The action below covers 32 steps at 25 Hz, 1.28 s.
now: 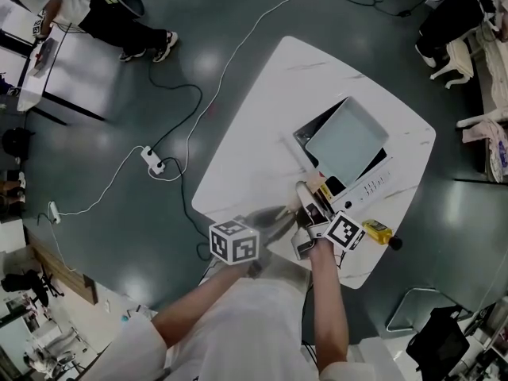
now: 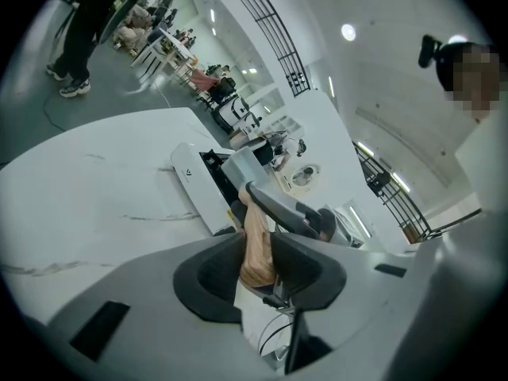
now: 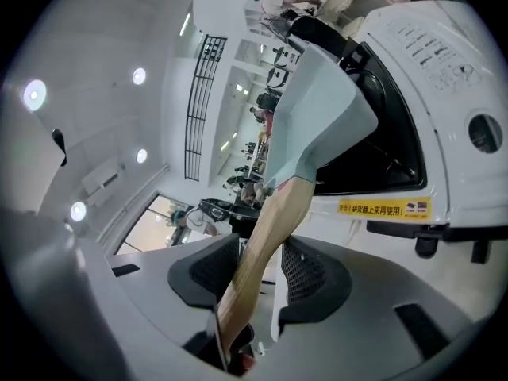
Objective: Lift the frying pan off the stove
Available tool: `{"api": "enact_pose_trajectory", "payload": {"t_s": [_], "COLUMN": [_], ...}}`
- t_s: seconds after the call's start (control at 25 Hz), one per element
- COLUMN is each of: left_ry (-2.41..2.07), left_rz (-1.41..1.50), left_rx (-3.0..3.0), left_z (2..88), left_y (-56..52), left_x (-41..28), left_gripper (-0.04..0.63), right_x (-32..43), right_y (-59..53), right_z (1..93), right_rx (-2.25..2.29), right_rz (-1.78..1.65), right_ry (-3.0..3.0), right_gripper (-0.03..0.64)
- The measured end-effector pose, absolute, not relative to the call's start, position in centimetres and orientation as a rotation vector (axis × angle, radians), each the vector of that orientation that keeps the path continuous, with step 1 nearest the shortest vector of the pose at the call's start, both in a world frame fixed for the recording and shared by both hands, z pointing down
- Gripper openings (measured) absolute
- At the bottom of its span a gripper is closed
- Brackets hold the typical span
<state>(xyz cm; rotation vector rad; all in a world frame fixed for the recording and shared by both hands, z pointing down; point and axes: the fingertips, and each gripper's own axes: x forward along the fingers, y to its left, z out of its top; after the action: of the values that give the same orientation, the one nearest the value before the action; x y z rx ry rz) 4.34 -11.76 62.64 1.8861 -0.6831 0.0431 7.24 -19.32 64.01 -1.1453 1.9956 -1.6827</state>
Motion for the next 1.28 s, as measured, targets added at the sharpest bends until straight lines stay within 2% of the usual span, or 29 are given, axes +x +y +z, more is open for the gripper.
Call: {"api": "enact_pose_trajectory", "payload": {"t_s": [0.2, 0.36, 0.92, 1.28], "left_ry": [-0.679, -0.689, -0.678, -0.657], "left_rz": [0.026, 0.010, 0.063, 0.046], "left_rx": [1.880, 1.880, 1.899, 1.924], "left_z": [62.6, 62.5, 62.4, 60.1], "left_y": [-11.6, -11.7, -10.9, -8.9], "left_x": [4.2, 4.3, 4.5, 4.3], "left_gripper": [0.103, 0.084, 0.081, 0.081], "right_x": [7.5, 7.5, 7.8, 7.2], "right_y": [-19.2, -19.1, -18.1, -16.7], "right_z": [64.3, 64.3, 64.8, 61.2], "right_rx": [-1.141, -1.134, -1.122, -1.079], "right_rz": [-1.708, -1.710, -1.743, -1.634], "right_ry": [1.924, 1.911, 1.863, 1.978], "right_gripper": [0.144, 0.143, 0.130, 0.129]}}
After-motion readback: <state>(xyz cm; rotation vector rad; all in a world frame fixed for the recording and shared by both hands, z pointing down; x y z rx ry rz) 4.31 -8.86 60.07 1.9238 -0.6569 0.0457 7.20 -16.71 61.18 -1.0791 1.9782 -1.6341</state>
